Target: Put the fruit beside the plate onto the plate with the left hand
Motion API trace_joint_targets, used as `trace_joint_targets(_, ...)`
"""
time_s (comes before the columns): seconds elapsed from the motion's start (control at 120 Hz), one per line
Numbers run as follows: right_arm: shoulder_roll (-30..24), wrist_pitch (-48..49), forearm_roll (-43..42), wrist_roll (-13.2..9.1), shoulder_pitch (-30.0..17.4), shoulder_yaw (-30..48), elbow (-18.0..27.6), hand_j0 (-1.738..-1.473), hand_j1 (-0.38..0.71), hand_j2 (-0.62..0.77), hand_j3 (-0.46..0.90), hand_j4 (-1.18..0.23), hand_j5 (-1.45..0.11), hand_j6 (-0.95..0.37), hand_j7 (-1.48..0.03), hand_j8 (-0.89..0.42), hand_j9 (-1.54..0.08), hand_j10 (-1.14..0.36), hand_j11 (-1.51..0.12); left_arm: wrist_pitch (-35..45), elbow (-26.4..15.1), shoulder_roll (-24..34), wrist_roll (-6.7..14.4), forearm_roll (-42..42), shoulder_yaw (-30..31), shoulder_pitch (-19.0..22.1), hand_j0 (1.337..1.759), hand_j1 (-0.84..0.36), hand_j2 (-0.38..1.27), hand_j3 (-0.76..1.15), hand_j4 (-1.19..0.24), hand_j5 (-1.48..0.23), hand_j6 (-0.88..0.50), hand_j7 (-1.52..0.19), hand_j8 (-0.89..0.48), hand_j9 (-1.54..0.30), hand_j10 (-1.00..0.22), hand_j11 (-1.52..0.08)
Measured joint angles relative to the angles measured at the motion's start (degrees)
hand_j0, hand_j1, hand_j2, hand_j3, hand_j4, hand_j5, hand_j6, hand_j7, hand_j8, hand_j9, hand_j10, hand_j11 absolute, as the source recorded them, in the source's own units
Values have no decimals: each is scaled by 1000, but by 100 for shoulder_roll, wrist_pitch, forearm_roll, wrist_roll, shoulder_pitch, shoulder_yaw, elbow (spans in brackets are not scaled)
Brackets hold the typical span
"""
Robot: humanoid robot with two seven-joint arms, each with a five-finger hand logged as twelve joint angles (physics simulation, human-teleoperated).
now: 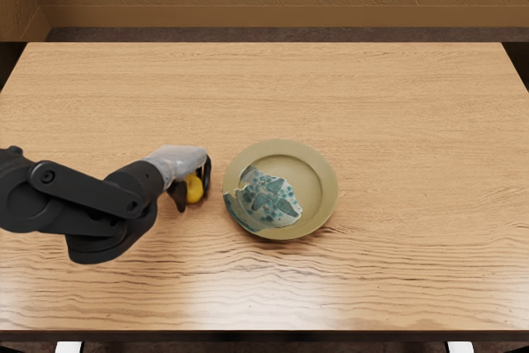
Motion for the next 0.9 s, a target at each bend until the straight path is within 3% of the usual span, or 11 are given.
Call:
trace_joint_targets(0.133, 0, 0, 0, 1, 0, 0, 0, -1658, -320, -5, 0, -24, -31, -24, -31, -24, -31, -24, -31, 10, 3, 45, 1, -38, -51, -74, 1651, -309, 461, 17, -718, -1165, -390, -1167, -412, -1191, -849, -1170)
trace_joint_targets(0.208, 0, 0, 0, -1, 0, 0, 0, -1658, -320, -5, 0, -24, -31, -24, -31, -24, -31, -24, -31, 15, 4, 96, -3, -44, -79, -109, 1651, -257, 340, 12, -741, -1167, -407, -1164, -431, -1183, -852, -1169)
trace_joint_targets(0.275, 0, 0, 0, -2, -1, 0, 0, -1658, -320, -5, 0, -24, -31, -24, -31, -24, -31, -24, -31, 16, 4, 120, -4, -46, -102, -145, 1651, -282, 419, 8, -741, -1169, -401, -1164, -426, -1178, -853, -1170)
trace_joint_targets(0.758, 0, 1, 0, 0, -1, 0, 0, -1658, -320, -5, 0, -24, -31, -24, -31, -24, -31, -24, -31, 11, -3, 240, -12, -40, -600, -271, 1650, -232, 311, 1, -835, -1182, -419, -1169, -446, -1168, -856, -1171)
trace_joint_targets(0.9, 0, 1, 0, 2, -1, 0, 0, -1658, -320, -5, 0, -24, -31, -24, -31, -24, -31, -24, -31, 10, 0, 252, -13, -99, -864, -325, 1651, -301, 439, 0, -840, -1187, -378, -1178, -413, -1167, -856, -1171)
